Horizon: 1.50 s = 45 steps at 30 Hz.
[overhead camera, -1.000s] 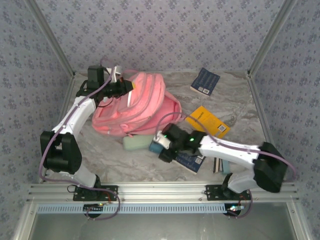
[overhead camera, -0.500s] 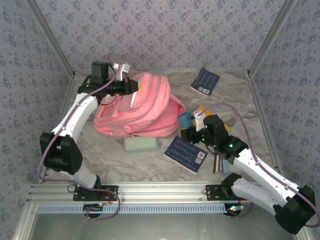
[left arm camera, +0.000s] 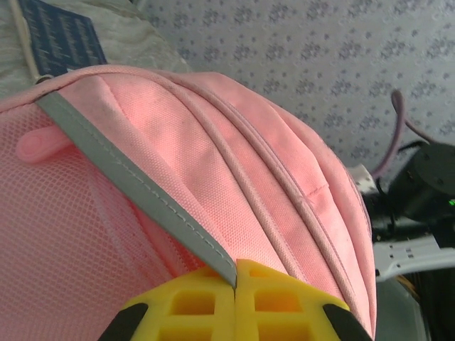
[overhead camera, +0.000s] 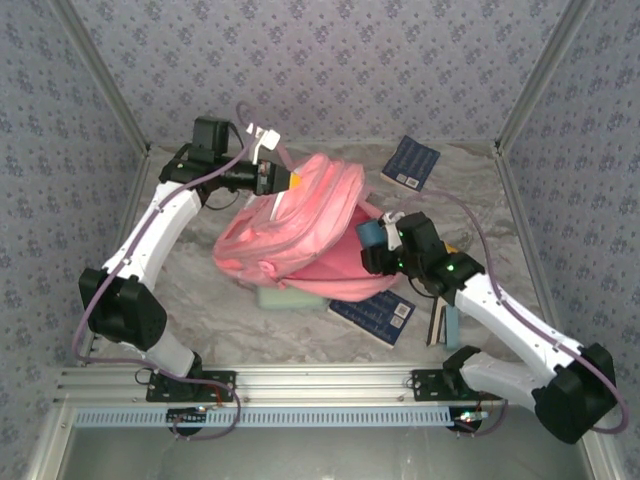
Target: Pack books, pencil case, and school supplies into a backpack
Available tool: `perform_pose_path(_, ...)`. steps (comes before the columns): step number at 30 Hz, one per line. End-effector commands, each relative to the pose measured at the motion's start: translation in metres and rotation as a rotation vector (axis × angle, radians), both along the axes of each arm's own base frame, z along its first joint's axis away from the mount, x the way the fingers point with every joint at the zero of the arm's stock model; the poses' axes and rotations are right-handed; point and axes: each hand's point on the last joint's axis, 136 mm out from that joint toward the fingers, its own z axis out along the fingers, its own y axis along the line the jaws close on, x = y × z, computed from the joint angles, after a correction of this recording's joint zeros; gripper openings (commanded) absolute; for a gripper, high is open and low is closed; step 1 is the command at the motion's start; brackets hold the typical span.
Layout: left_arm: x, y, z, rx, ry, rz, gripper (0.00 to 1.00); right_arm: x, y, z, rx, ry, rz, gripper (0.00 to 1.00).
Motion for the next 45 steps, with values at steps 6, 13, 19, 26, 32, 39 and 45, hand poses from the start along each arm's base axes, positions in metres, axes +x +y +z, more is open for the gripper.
perform_pose_path(6, -0.033, -0.012, 0.076, -0.113, -0.270, -0.170, 0.00, -0.015, 0.066, -0.008, 0.087, 0.155, 0.163, 0.58)
perform_pose_path(13, -0.028, -0.013, 0.060, -0.096, -0.260, -0.164, 0.00, 0.000, 0.132, -0.012, 0.380, 0.173, 0.194, 0.59)
perform_pose_path(19, -0.025, -0.013, 0.057, -0.101, -0.262, -0.161, 0.00, 0.018, 0.175, -0.010, 0.547, 0.193, 0.225, 0.60)
perform_pose_path(26, -0.022, -0.011, 0.057, -0.112, -0.265, -0.153, 0.00, 0.026, 0.211, -0.035, 0.546, 0.254, 0.201, 0.65)
perform_pose_path(32, -0.016, -0.005, 0.056, -0.120, -0.260, -0.128, 0.00, 0.043, 0.231, -0.034, 0.617, 0.224, 0.183, 1.00)
perform_pose_path(39, -0.005, 0.013, 0.057, -0.150, -0.260, -0.059, 0.00, 0.048, 0.212, -0.037, 0.539, 0.185, 0.151, 1.00)
perform_pose_path(45, 0.015, 0.023, 0.048, -0.106, -0.233, 0.049, 0.00, 0.049, 0.178, -0.028, 0.342, 0.037, 0.109, 1.00)
